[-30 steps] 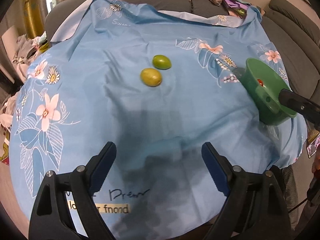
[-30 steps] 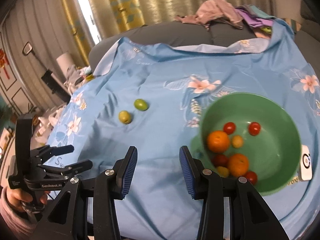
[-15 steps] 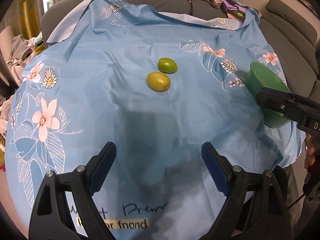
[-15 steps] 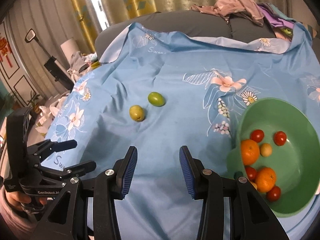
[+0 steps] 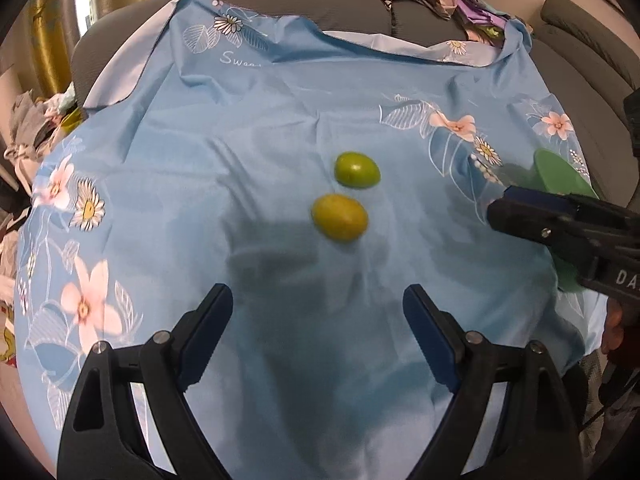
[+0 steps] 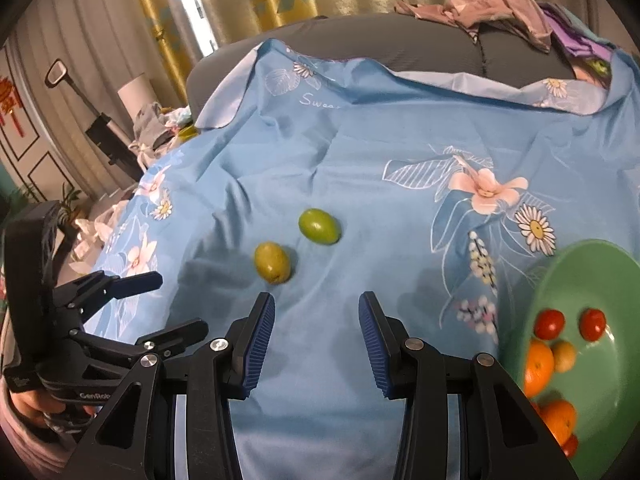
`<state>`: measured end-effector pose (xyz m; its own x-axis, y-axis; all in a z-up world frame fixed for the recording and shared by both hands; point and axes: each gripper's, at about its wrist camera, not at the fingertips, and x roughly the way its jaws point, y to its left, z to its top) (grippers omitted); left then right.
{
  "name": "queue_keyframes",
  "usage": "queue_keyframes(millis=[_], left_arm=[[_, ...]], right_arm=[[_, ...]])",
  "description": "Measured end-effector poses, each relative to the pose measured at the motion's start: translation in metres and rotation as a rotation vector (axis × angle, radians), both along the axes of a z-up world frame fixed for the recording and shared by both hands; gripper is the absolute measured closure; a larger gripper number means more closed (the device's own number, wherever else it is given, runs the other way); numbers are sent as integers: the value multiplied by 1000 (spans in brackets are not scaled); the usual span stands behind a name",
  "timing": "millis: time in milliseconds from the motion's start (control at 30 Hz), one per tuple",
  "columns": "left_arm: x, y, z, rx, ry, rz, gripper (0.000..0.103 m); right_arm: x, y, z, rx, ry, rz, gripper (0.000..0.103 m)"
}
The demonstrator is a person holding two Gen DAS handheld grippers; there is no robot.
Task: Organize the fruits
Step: 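Move both open tools back toward the two plums, then grasp the yellow plum with the left tool while the right tool grasps the green plum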
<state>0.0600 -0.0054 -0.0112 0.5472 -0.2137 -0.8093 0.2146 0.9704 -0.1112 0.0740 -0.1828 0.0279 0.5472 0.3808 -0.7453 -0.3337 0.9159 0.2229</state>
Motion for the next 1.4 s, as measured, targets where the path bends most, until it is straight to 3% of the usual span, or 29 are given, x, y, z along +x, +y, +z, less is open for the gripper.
queue_keyframes(millis=[433, 833, 1167, 1400], left_arm=[[61, -30, -31, 4, 70, -34, 19], [81, -28, -42, -28, 79, -29, 57], [74, -18, -40, -37, 73, -29, 58], [64, -9, -32, -59, 61, -15, 58]], right_arm=[[62, 7, -26, 72, 76, -28, 59], [108, 39, -52, 20, 108, 42, 59], [116, 58, -64, -59, 105, 105, 61], [108, 54, -62, -27, 100, 87, 63]])
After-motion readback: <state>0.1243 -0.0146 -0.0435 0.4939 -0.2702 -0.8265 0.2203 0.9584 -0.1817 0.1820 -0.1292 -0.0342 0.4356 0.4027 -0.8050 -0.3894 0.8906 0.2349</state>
